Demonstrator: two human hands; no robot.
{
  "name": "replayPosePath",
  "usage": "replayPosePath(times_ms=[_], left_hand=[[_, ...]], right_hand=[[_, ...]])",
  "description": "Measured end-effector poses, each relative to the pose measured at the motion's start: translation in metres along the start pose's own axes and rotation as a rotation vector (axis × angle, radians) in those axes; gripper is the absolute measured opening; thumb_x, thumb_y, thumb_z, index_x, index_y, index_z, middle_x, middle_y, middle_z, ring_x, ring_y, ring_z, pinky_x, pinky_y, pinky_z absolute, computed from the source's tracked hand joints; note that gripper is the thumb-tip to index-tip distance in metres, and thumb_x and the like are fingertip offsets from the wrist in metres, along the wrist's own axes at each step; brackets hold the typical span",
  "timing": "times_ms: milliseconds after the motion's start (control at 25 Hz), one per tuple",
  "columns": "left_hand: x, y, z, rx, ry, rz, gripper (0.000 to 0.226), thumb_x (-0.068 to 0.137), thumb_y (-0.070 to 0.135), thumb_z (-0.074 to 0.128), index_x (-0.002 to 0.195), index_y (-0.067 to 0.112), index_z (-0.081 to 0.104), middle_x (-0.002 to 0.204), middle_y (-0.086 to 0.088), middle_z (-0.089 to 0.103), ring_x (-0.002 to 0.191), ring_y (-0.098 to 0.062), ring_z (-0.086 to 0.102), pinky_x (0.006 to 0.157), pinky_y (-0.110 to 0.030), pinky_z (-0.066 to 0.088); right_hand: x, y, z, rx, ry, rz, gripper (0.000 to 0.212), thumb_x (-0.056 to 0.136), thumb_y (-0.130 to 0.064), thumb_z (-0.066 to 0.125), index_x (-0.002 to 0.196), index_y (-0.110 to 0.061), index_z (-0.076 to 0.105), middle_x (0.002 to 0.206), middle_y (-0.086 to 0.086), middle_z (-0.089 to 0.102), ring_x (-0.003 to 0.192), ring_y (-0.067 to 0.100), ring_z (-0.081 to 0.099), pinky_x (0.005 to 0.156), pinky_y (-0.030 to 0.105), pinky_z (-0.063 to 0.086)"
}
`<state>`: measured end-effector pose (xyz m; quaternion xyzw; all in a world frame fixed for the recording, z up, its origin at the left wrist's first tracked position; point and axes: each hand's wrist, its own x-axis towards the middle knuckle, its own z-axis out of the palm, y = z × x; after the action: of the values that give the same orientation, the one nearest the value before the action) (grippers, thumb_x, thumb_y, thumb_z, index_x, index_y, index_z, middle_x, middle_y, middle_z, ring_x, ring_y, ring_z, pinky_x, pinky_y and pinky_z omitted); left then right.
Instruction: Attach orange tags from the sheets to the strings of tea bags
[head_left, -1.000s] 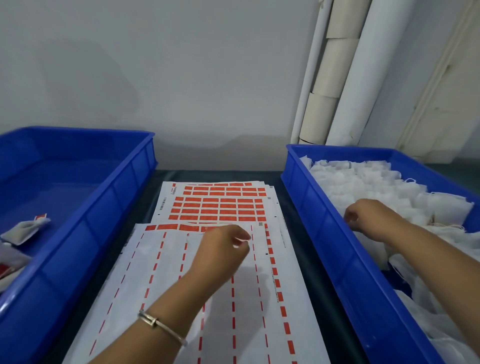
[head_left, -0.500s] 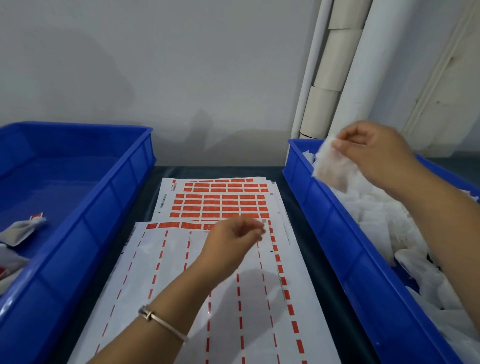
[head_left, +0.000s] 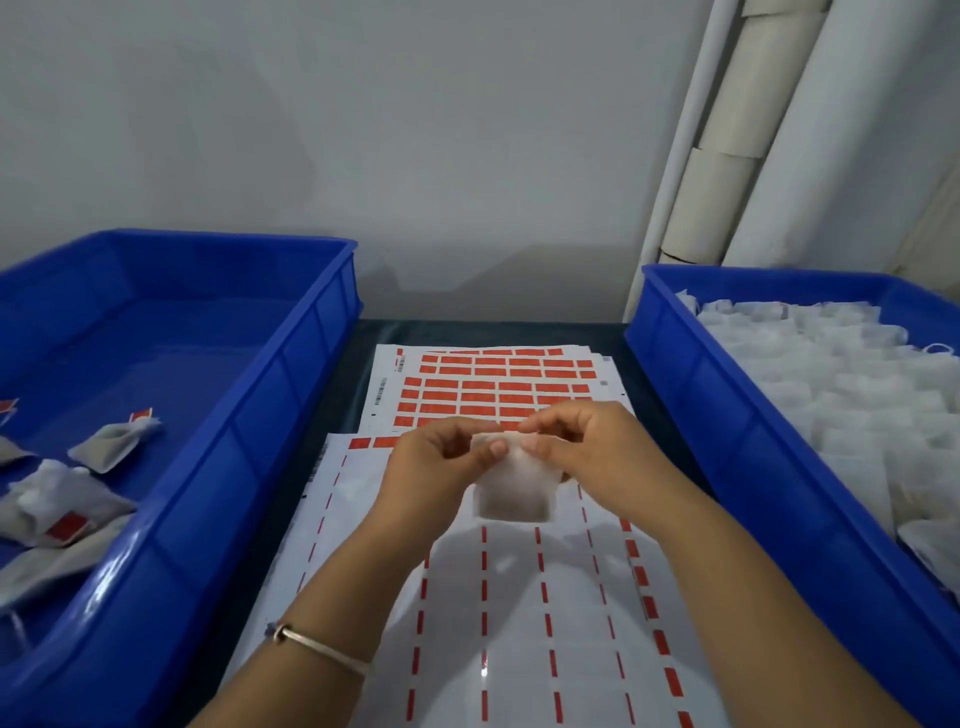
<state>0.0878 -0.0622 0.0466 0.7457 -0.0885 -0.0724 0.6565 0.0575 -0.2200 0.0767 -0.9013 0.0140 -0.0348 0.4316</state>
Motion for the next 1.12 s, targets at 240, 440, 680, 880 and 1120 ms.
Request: replayPosePath(times_ms=[240,440,680,880,1120], left_hand=[[0.015,-0.027,-0.002,-0.090,0.191,-0.132,0.006,0.085,0.021,0.064,0.083,0.026,0.068,0.079,0.021,0.066,0.084,-0.009,0.063,0.066,-0.016,0.050],[0.009,-0.026,0.000,0.070,0.132,-0.034,0.016,0.086,0.024,0.064,0.093,0.038,0.061,0.102,0.029,0.053,0.094,-0.004,0.053,0.064,-0.009,0.041],[-0.004,-0.007,0.008,0.250,0.020,0.167,0.009,0.061,0.052,0.058,0.070,0.054,0.056,0.073,0.045,0.055,0.085,0.019,0.051,0.057,-0.002,0.040],[-0.003,-0.012,0.003,0.346,0.085,0.190,0.022,0.078,0.032,0.070,0.066,0.044,0.057,0.071,0.032,0.058,0.084,0.023,0.047,0.055,0.003,0.039],[0.000,-0.005,-0.016,0.581,-0.025,0.247,0.019,0.082,0.037,0.066,0.070,0.046,0.054,0.086,0.032,0.048,0.089,0.012,0.047,0.059,-0.002,0.041]], right_hand=[[0.003,0.030,0.007,0.055,-0.014,0.032,0.026,0.092,-0.034,0.055,0.070,-0.029,0.068,0.068,-0.021,0.067,0.066,-0.004,0.063,0.057,0.007,0.043],[0.001,0.033,0.018,0.298,-0.061,-0.068,0.029,0.095,-0.037,0.038,0.090,-0.027,0.065,0.079,-0.014,0.070,0.076,0.006,0.066,0.069,0.012,0.051],[-0.007,0.027,0.026,0.264,0.116,-0.211,0.023,0.086,-0.043,0.043,0.077,-0.036,0.064,0.076,-0.024,0.067,0.079,-0.003,0.064,0.067,0.002,0.045],[-0.009,0.028,0.022,0.134,0.446,-0.228,0.020,0.081,-0.050,0.043,0.070,-0.042,0.057,0.068,-0.031,0.061,0.081,-0.010,0.060,0.059,0.000,0.043],[-0.006,0.029,0.031,0.309,0.601,-0.080,0.032,0.081,-0.054,0.042,0.068,-0.032,0.061,0.076,-0.030,0.064,0.076,-0.010,0.061,0.052,0.004,0.043]])
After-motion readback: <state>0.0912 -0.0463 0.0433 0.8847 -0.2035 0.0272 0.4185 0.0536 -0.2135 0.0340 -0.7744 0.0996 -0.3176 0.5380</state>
